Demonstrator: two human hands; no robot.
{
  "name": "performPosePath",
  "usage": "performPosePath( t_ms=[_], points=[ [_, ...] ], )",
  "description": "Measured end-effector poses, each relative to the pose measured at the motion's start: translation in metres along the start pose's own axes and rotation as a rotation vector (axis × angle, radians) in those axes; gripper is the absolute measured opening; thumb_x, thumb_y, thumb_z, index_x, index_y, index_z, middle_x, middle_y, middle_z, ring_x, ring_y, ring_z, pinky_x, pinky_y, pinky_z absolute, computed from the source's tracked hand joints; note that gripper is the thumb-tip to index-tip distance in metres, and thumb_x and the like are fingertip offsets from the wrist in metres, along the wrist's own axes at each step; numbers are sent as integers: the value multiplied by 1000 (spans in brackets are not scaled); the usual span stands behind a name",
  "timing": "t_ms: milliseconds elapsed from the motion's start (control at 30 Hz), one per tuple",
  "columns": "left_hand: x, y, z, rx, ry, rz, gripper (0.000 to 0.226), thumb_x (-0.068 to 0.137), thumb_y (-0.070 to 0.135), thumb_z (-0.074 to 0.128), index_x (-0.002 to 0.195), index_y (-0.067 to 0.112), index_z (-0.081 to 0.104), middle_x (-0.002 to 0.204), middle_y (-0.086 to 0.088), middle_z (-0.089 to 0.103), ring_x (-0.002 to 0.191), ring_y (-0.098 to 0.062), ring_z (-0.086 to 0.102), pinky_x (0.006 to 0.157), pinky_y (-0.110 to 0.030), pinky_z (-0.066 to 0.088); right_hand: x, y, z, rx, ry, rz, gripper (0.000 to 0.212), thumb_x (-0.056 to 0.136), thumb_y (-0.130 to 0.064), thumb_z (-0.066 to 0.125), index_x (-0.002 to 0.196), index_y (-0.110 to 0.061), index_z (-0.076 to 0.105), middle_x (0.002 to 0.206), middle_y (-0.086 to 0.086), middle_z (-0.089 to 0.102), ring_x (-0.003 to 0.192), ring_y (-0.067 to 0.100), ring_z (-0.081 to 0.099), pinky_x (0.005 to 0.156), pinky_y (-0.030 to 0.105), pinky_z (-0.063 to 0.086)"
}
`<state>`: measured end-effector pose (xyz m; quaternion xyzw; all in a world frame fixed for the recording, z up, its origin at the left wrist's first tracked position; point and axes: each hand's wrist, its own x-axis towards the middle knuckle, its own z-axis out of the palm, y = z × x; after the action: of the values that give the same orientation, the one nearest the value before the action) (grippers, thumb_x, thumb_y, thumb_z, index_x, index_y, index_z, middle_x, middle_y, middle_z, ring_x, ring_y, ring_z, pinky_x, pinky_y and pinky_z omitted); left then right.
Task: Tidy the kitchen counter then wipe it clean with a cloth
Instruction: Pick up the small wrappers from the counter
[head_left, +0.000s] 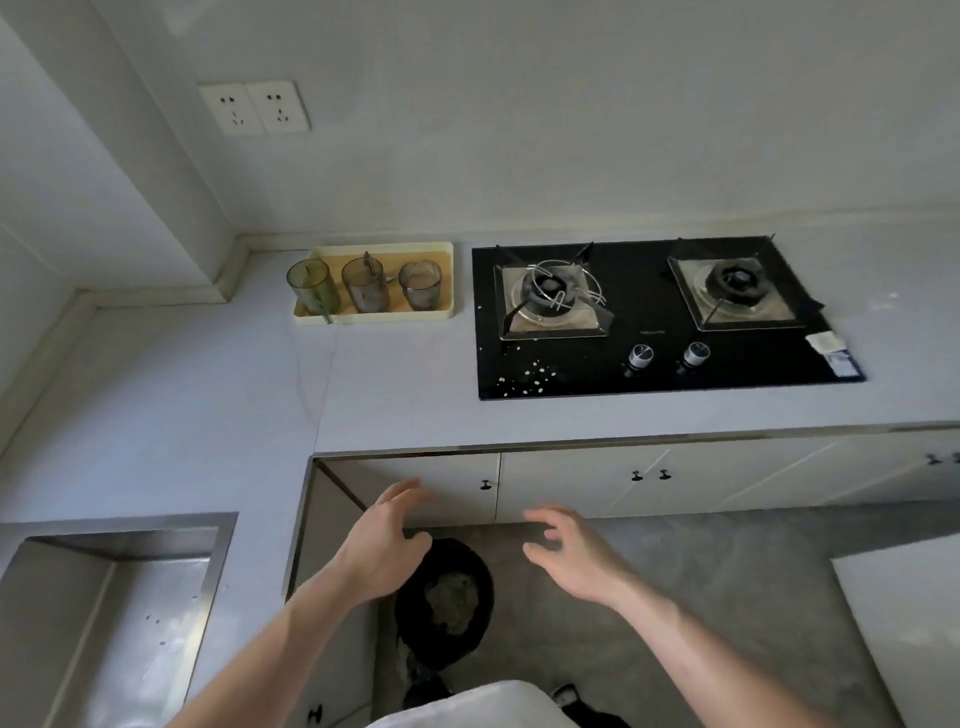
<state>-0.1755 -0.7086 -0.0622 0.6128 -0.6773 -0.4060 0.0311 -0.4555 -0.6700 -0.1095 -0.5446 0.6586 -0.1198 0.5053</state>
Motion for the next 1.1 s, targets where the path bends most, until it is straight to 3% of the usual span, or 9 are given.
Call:
performPosePath(
  t_ms=[233, 333, 400, 533, 767, 900, 1100],
  points=[
    [11, 108, 35, -7, 18, 182, 60, 84, 18, 58, 140, 37, 51, 159, 19, 30, 135, -10, 47, 104, -29, 45, -52, 31, -86, 84, 161, -68, 48, 96, -29, 65, 143, -28, 54, 153, -16, 35, 122, 7, 54, 95, 13, 42],
    [17, 146, 53, -13, -1, 252, 57, 89, 18, 60, 143, 34, 50, 158, 21, 28, 127, -9, 51, 102, -28, 47, -73, 52, -117, 104, 234, -80, 48, 95, -29, 66, 142, -30, 55, 154, -16, 35, 122, 7, 54, 100, 21, 46],
    [20, 165, 67, 16, -30, 289, 58, 90, 19, 61, 144, 35, 48, 160, 20, 27, 133, -9, 47, 103, -27, 47, -88, 69, -133, 113, 276, -61, 48, 95, -30, 65, 142, -32, 54, 154, -17, 34, 122, 6, 54, 101, 23, 46],
    [35, 196, 84, 54, -102, 362, 59, 88, 23, 61, 142, 41, 47, 160, 22, 26, 139, -9, 42, 110, -30, 42, -106, 98, -166, 122, 366, -30, 46, 95, -30, 65, 141, -34, 54, 154, -18, 35, 123, 6, 54, 94, 14, 40],
    [88, 241, 91, 70, -104, 397, 56, 88, 19, 63, 138, 43, 51, 157, 23, 30, 137, -7, 43, 112, -31, 41, -87, 124, -222, 158, 436, 26, 43, 96, -29, 64, 136, -39, 52, 146, -23, 35, 124, 6, 53, 103, 23, 45],
    [127, 257, 93, 65, -145, 411, 55, 92, 20, 62, 134, 50, 44, 157, 24, 27, 138, -10, 42, 107, -26, 43, -62, 134, -252, 145, 454, 72, 47, 96, -33, 63, 142, -34, 52, 146, -23, 35, 125, 7, 53, 104, 27, 47],
    [183, 286, 88, 73, -178, 416, 54, 93, 21, 65, 138, 43, 45, 157, 20, 27, 138, -12, 43, 106, -25, 42, -33, 143, -304, 132, 489, 122, 49, 97, -36, 61, 144, -36, 49, 157, -17, 32, 128, 5, 48, 102, 23, 43]
  ],
)
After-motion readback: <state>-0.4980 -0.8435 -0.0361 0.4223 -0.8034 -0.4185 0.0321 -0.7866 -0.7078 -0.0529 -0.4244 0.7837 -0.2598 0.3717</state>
